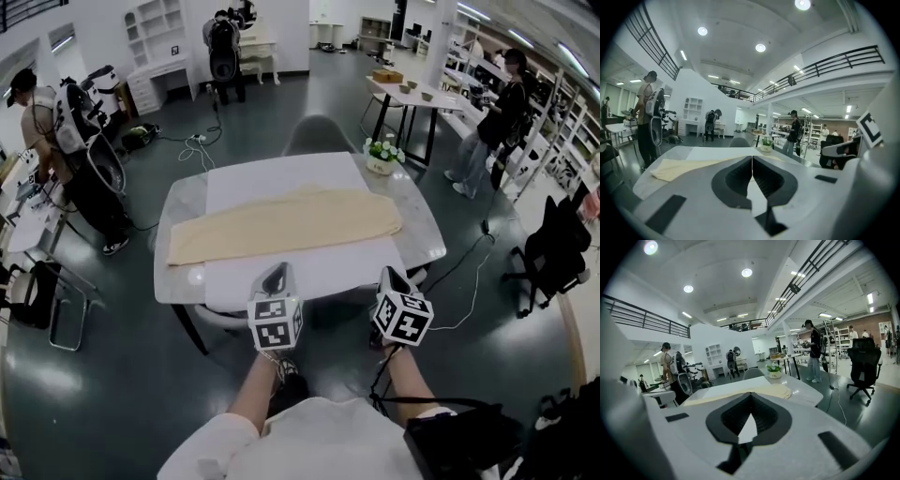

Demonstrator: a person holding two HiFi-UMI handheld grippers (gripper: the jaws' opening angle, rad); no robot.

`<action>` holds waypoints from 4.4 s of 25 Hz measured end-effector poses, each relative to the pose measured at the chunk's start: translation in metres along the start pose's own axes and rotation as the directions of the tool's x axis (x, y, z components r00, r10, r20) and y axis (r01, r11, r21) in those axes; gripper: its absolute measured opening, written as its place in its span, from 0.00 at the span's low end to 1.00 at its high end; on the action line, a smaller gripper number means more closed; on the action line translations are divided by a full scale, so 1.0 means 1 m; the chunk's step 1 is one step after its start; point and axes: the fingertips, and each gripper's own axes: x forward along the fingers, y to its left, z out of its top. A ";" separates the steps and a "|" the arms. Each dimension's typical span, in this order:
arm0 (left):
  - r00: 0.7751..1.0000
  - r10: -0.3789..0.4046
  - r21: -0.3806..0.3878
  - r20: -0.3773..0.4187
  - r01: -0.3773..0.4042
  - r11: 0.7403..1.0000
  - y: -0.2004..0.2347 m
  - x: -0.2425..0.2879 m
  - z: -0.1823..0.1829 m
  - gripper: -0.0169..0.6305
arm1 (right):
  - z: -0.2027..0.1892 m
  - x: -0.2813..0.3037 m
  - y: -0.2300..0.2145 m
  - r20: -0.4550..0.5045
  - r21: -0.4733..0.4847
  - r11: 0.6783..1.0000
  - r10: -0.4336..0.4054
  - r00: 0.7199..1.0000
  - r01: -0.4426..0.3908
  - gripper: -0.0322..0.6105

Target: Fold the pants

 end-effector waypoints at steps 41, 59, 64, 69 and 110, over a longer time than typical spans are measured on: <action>0.933 -0.226 0.031 -0.280 0.245 0.969 -0.083 0.386 -0.031 0.04 | 0.032 0.286 -0.207 -0.185 0.024 0.963 -0.258 0.948 0.267 0.04; 0.927 -0.117 0.037 -0.356 0.139 0.990 -0.074 0.461 -0.091 0.04 | -0.056 0.409 -0.272 -0.429 0.132 0.958 -0.176 0.886 0.254 0.21; 0.926 -0.100 0.032 -0.363 0.119 0.992 -0.069 0.468 -0.102 0.04 | -0.077 0.428 -0.280 -0.476 0.119 0.951 -0.199 0.857 0.287 0.24; 0.924 -0.090 0.022 -0.371 0.106 0.994 -0.064 0.469 -0.113 0.04 | -0.096 0.438 -0.283 -0.518 0.125 0.944 -0.199 0.832 0.304 0.23; 0.951 0.195 -0.186 -0.241 -0.242 0.952 0.172 0.253 -0.030 0.04 | 0.083 0.406 0.026 -0.213 -0.130 0.976 0.145 0.966 -0.175 0.09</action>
